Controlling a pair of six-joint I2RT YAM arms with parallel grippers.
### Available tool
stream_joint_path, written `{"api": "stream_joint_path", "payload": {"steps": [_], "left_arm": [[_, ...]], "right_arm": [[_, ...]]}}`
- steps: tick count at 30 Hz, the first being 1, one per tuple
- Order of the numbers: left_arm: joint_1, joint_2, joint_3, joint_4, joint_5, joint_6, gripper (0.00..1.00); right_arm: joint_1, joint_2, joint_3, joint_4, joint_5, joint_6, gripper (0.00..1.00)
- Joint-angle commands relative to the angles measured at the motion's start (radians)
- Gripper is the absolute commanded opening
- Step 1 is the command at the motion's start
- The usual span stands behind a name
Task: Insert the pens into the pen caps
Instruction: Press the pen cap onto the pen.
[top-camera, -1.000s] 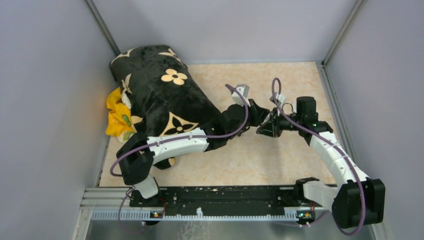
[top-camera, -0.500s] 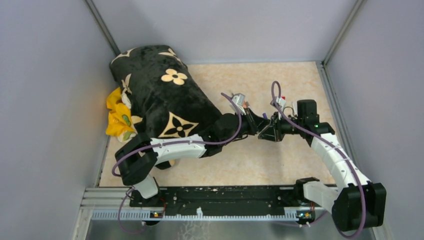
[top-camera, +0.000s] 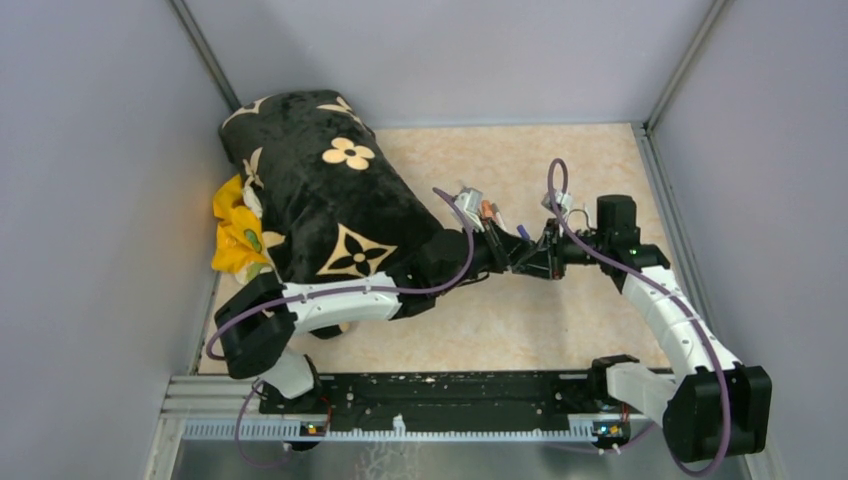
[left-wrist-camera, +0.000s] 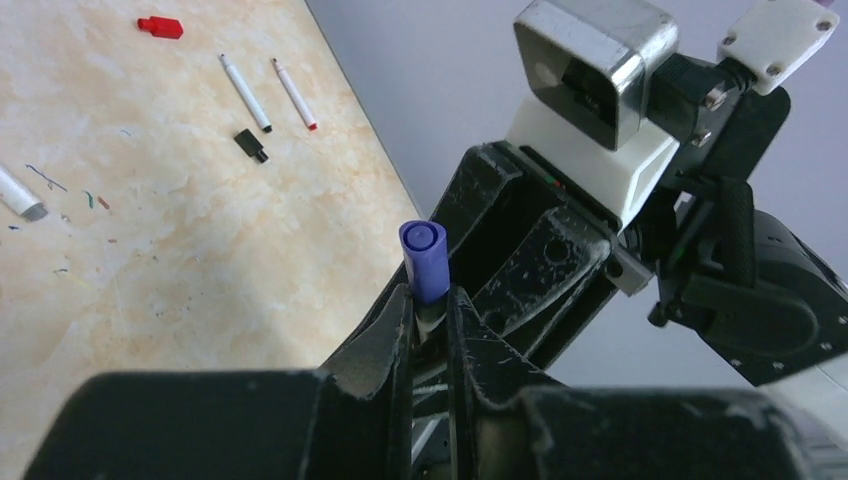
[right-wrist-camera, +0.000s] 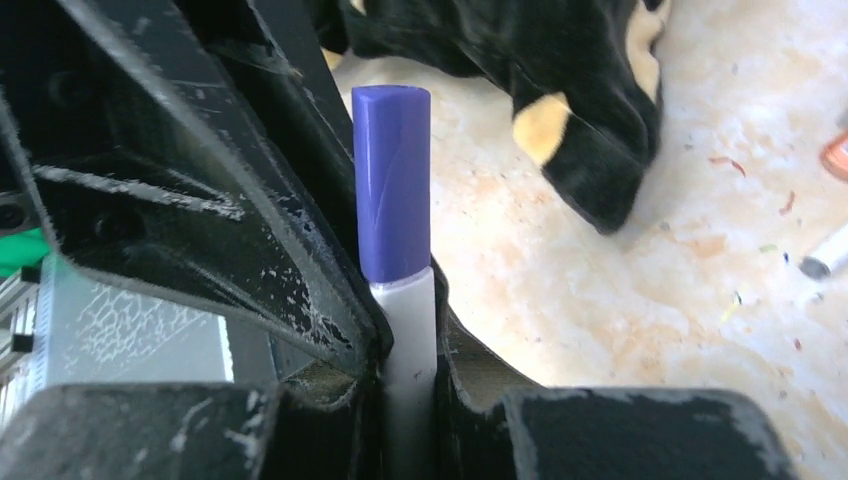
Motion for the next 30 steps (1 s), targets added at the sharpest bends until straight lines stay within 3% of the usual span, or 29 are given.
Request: {"api": "stream_joint_path", "payload": {"steps": [1,6,11,16,20,24,25,30], "left_arm": [[-0.142,-0.017,-0.126,-0.264,0.363,-0.019,0.08],[-0.128,-0.076,-0.166,-0.247,0.361,-0.006,0.22],[-0.117,-0.153,-0.22,-0.207,0.333,0.013,0.28],[-0.106,-0.277,-0.299,-0.122,0.3,0.139,0.41],[-0.101,-0.403,-0.353,-0.077,0.205,0.314,0.66],[-0.066,-0.534,-0.457,0.107,0.115,0.452,0.93],[-0.044,-0.551,-0.488,0.168,0.123,0.461,0.97],[0.124,-0.509,-0.452,0.373,0.32,0.423,0.98]], "right_arm": [[-0.02,-0.007,0.084,0.412,-0.034,-0.002,0.0],[-0.02,-0.004,0.073,0.411,-0.048,-0.003,0.0],[-0.02,0.0,0.066,0.406,-0.102,-0.013,0.0],[-0.02,-0.001,0.057,0.393,-0.234,-0.043,0.0],[-0.02,0.004,0.041,0.396,-0.326,-0.062,0.0],[-0.016,0.011,0.028,0.403,-0.388,-0.068,0.0],[-0.012,0.013,0.025,0.405,-0.399,-0.07,0.0],[0.023,0.038,0.02,0.406,-0.42,-0.059,0.0]]}}
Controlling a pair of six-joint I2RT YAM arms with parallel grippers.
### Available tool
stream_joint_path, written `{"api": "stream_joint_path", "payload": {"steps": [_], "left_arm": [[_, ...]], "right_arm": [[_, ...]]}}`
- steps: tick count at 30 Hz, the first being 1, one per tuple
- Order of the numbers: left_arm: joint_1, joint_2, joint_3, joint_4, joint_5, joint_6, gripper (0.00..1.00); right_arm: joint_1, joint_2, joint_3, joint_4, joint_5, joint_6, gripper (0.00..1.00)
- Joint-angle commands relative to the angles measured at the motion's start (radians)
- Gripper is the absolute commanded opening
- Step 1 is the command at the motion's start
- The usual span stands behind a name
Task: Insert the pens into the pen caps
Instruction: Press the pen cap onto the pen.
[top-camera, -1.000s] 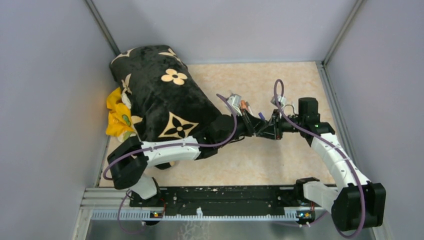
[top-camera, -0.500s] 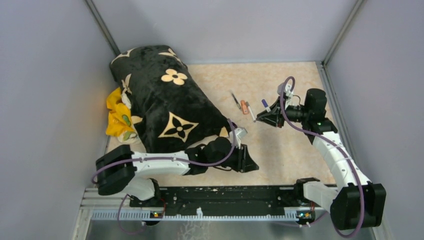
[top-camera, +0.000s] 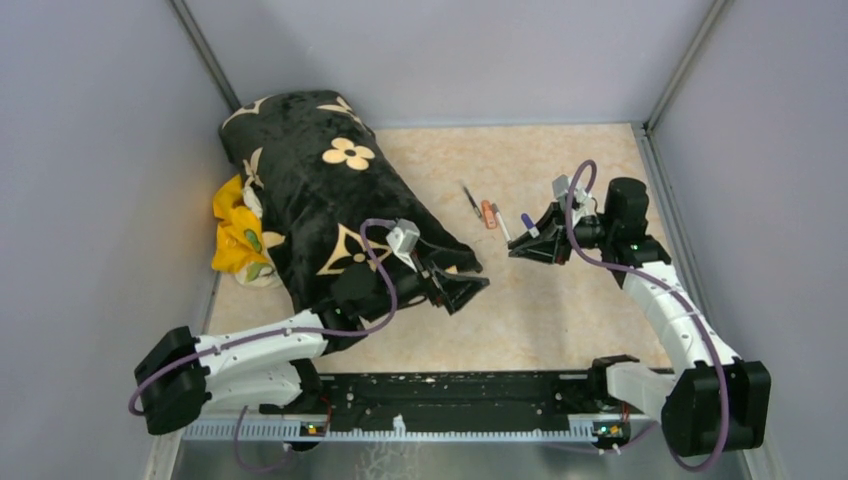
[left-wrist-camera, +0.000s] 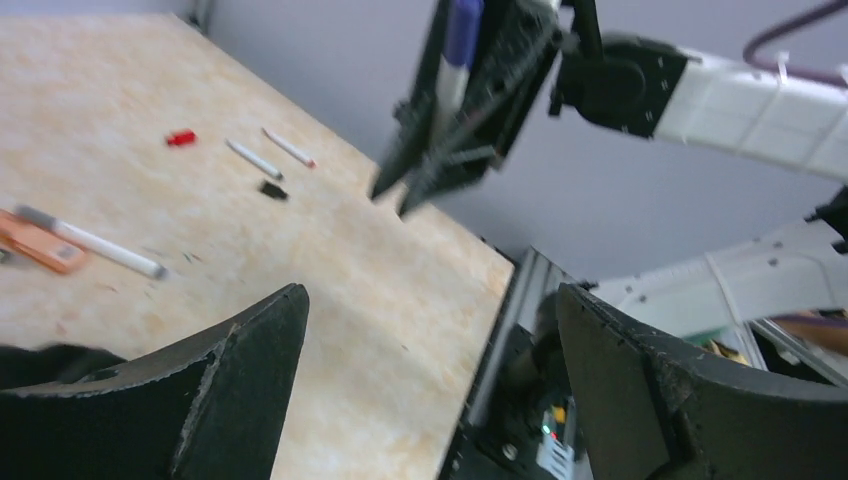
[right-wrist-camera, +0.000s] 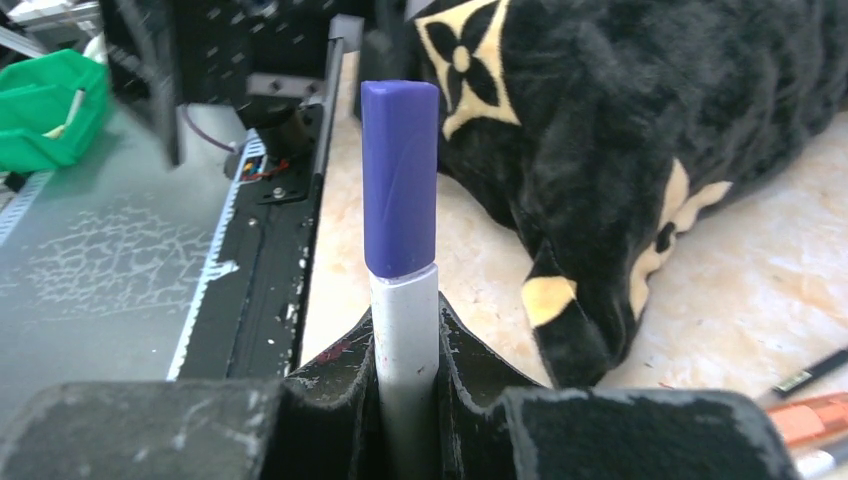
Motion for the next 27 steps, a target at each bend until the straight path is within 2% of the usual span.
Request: {"api": "stream_joint_path", "payload": {"steps": [1,6,12,23,27], "left_arm": [[0.106,0.064,0.045,0.266,0.136,0.047,0.98],[0.138,0.207,0.167,0.365,0.22,0.111,0.93],[0.172,0.338,0.249,0.445,0.253,0.069,0.81],[0.176,0.451,0.344,0.477,0.289,0.011,0.63],[0.176,0.475,0.371,0.474,0.297,0.007,0.53]], "right_arm": [[0.039,0.026,-0.005,0.043,-0.076,-0.014,0.0],[0.065,0.052,-0.01,0.105,-0.088,0.063,0.0],[0.078,0.066,-0.007,0.134,-0.087,0.109,0.0],[0.085,0.071,-0.004,0.141,-0.072,0.127,0.0],[0.086,0.073,-0.004,0.143,-0.069,0.131,0.0]]}}
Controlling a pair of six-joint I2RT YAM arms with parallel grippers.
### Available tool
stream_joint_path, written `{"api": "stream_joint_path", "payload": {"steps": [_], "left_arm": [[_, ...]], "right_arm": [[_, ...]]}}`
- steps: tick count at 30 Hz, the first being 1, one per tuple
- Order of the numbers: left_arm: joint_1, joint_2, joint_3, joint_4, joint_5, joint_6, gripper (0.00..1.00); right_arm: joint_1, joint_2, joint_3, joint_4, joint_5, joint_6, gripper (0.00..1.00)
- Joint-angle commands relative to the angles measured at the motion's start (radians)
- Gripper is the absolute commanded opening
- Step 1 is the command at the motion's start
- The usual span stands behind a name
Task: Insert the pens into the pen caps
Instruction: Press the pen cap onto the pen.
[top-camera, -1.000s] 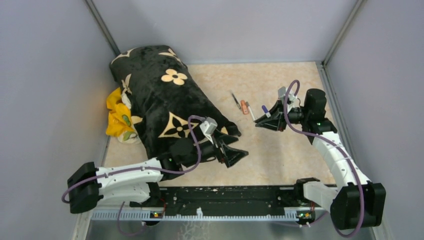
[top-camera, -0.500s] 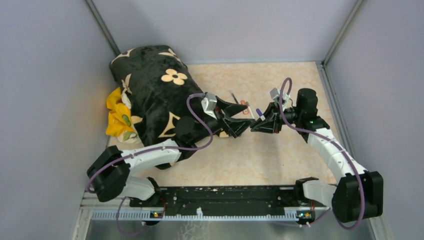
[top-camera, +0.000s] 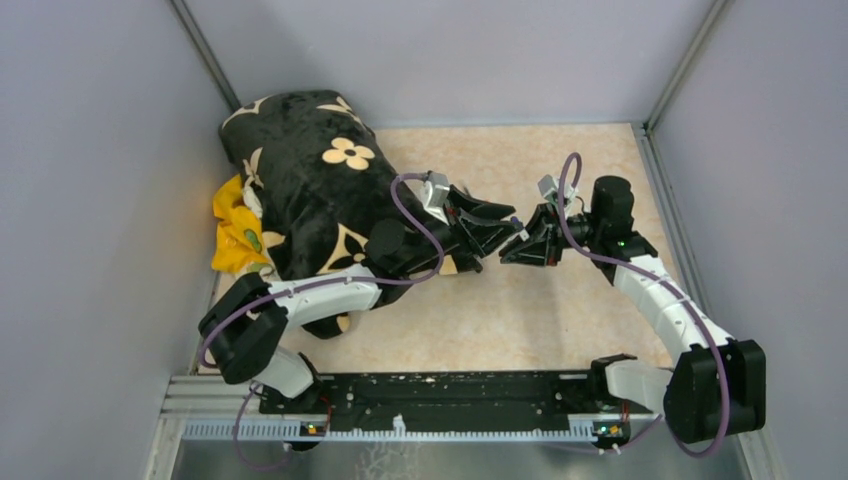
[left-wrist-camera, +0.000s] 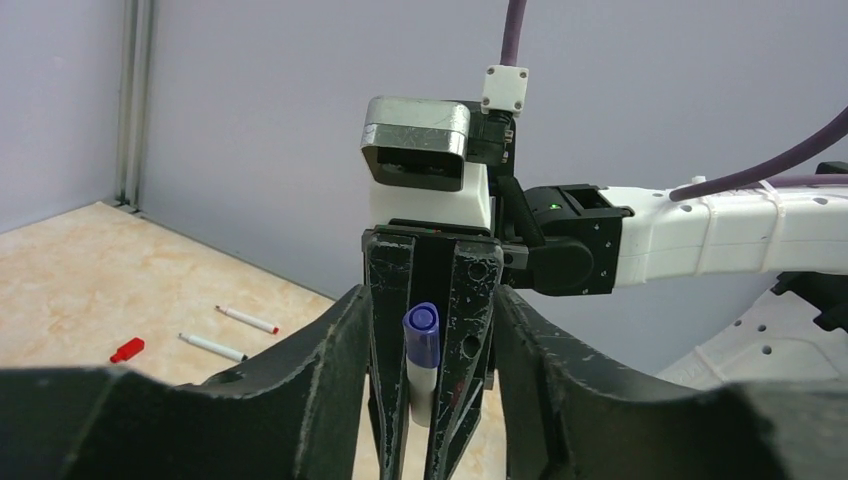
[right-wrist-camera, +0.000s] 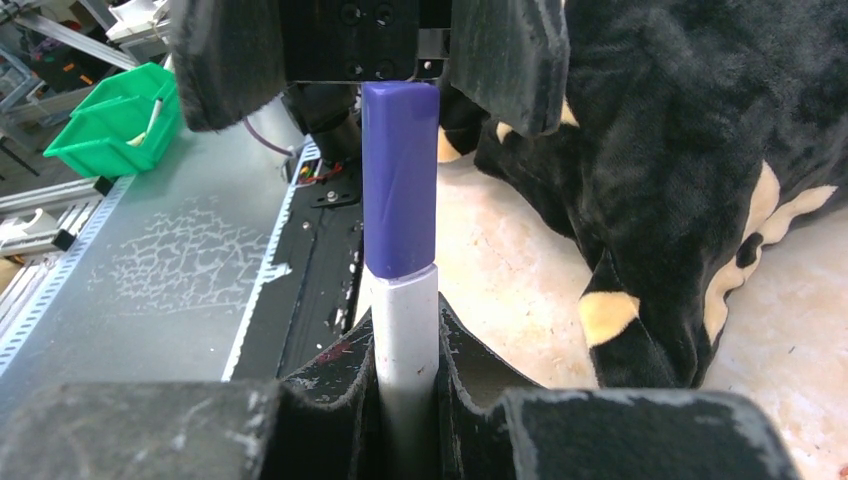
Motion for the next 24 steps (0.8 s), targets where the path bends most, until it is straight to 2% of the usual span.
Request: {"api": "stream_joint_path", "payload": {"steps": [1,4,8,10,11,17,21,24], "left_arm": [[0.003,0.031,0.047,0.043,0.037,-0.014,0.5],[0.003,0.039,0.057,0.035,0.047,-0.017,0.4],[0.003,0.047,0.057,0.03,0.066,-0.025,0.21],[0.003,0.052,0.059,0.027,0.084,-0.027,0.05],[0.003,0.056,0.061,0.027,0.099,-0.028,0.01],[-0.004,0.096,0.058,-0.008,0.213,-0.044,0.0],[-0.047,0.078,-0.024,-0.083,0.12,-0.002,0.0],[-0.09,0.1,-0.084,-0.002,0.036,-0.108,0.0]], "right_arm": [[0.011,0.001,0.007,0.043,-0.021,0.004,0.0],[0.01,0.001,0.007,0.046,-0.02,0.01,0.0],[0.011,0.001,0.007,0.056,-0.019,0.022,0.0],[0.011,0.001,0.007,0.067,-0.008,0.038,0.0],[0.01,0.001,0.006,0.076,0.004,0.049,0.0],[0.005,-0.009,0.008,0.148,0.093,0.167,0.0],[-0.03,-0.034,0.027,0.103,0.254,0.155,0.0],[-0.031,-0.034,0.058,0.026,0.39,0.095,0.0]]}}
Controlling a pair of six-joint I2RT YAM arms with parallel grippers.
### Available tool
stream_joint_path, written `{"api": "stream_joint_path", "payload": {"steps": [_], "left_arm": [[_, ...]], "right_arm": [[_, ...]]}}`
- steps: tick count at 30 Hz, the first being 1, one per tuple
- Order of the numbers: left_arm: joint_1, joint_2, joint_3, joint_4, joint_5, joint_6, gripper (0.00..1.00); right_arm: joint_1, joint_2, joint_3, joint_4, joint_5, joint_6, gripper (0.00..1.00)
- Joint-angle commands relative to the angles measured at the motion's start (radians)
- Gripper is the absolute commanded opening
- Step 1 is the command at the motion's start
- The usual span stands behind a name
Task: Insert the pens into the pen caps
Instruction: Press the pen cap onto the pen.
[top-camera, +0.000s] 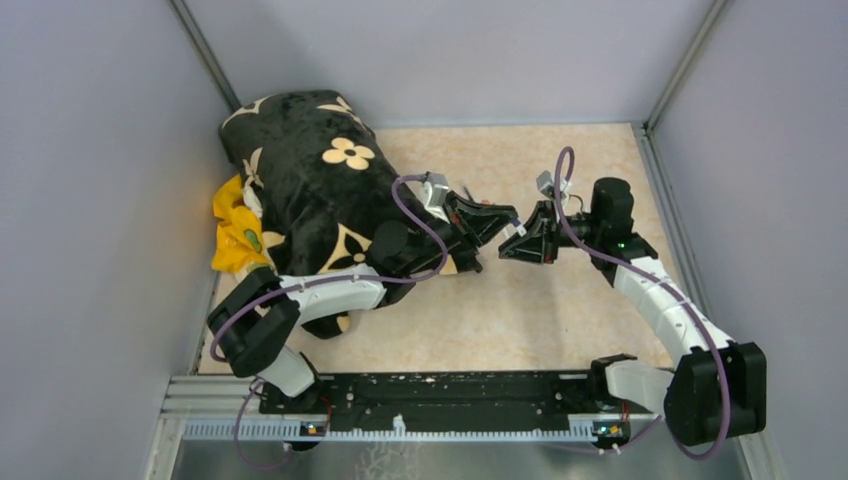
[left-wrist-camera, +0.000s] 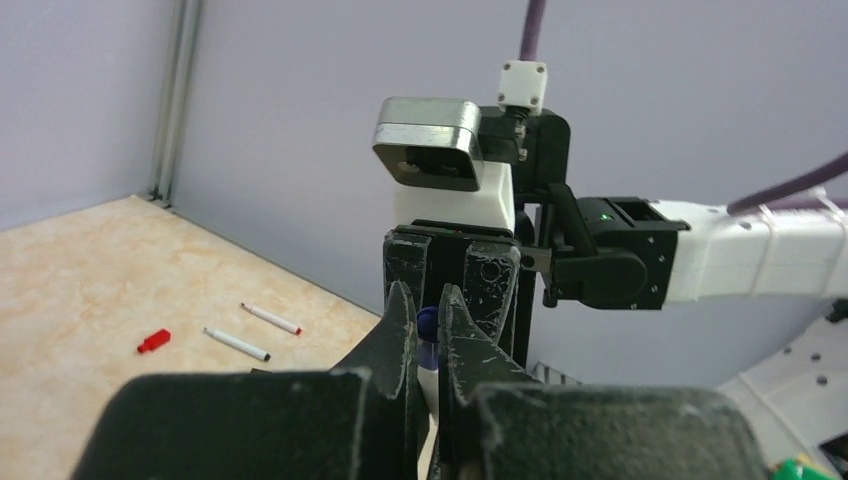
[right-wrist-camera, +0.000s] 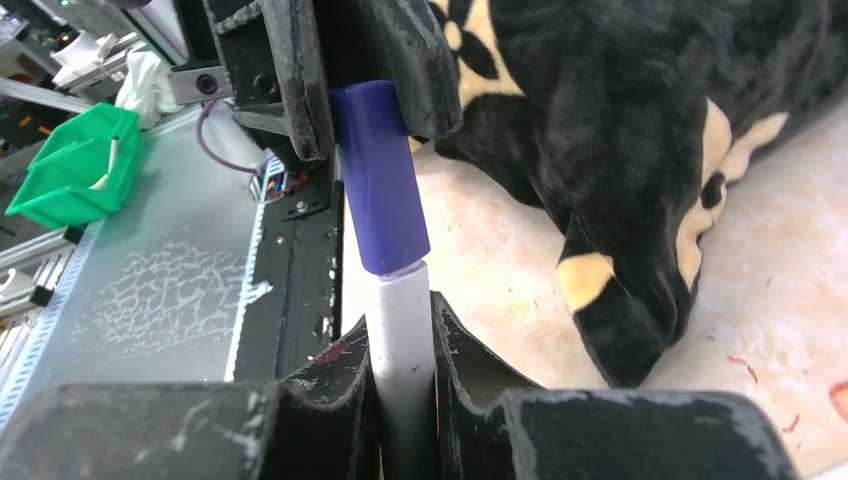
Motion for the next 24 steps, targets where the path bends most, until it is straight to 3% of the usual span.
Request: {"api": "stream_joint_path", "payload": {"steps": [1,3,5,7,9,10,12,14,15,17,21,23,24], "left_arm": [[-0.115,0.048,-0.107,-0.021,0.002,-0.158,0.0],[-0.146,0.069,-0.119,0.035,-0.039,-0.273,0.0],[-0.165,0.093,-0.117,0.113,-0.021,-0.362,0.0],[-0.164,0.118,-0.105,0.203,0.044,-0.4,0.0],[-0.142,0.13,-0.071,0.193,0.149,-0.409,0.0],[-0.135,0.124,-0.061,0.163,0.177,-0.401,0.0],[-0.133,0.082,-0.054,0.023,0.159,-0.335,0.0],[-0.175,0.018,-0.022,-0.292,0.033,-0.178,0.0],[-0.2,0.001,0.006,-0.408,-0.049,-0.113,0.0],[-0.213,0.014,0.034,-0.472,-0.046,-0.072,0.0],[-0.199,0.068,-0.006,-0.301,0.136,-0.112,0.0],[-0.19,0.065,0.009,-0.384,0.159,-0.091,0.0],[-0.191,0.061,0.016,-0.433,0.149,-0.072,0.0]], "right_arm": [[-0.021,-0.025,0.069,0.001,0.291,-0.029,0.0],[-0.021,-0.024,0.072,0.005,0.276,-0.046,0.0],[-0.021,-0.024,0.051,0.08,0.151,0.007,0.0],[-0.019,-0.02,-0.007,0.337,-0.013,0.2,0.0],[-0.009,-0.007,-0.062,0.63,-0.096,0.414,0.0],[-0.007,-0.008,-0.069,0.665,-0.094,0.433,0.0],[-0.016,-0.03,-0.037,0.483,-0.004,0.29,0.0],[-0.019,-0.042,0.068,0.07,0.156,-0.017,0.0],[-0.021,-0.042,0.087,0.015,0.206,-0.051,0.0],[-0.03,-0.036,0.072,0.114,0.182,0.031,0.0],[-0.032,-0.032,0.009,0.4,0.044,0.261,0.0],[-0.038,-0.038,0.032,0.322,0.086,0.182,0.0],[-0.04,-0.039,0.078,0.146,0.143,0.045,0.0]]}}
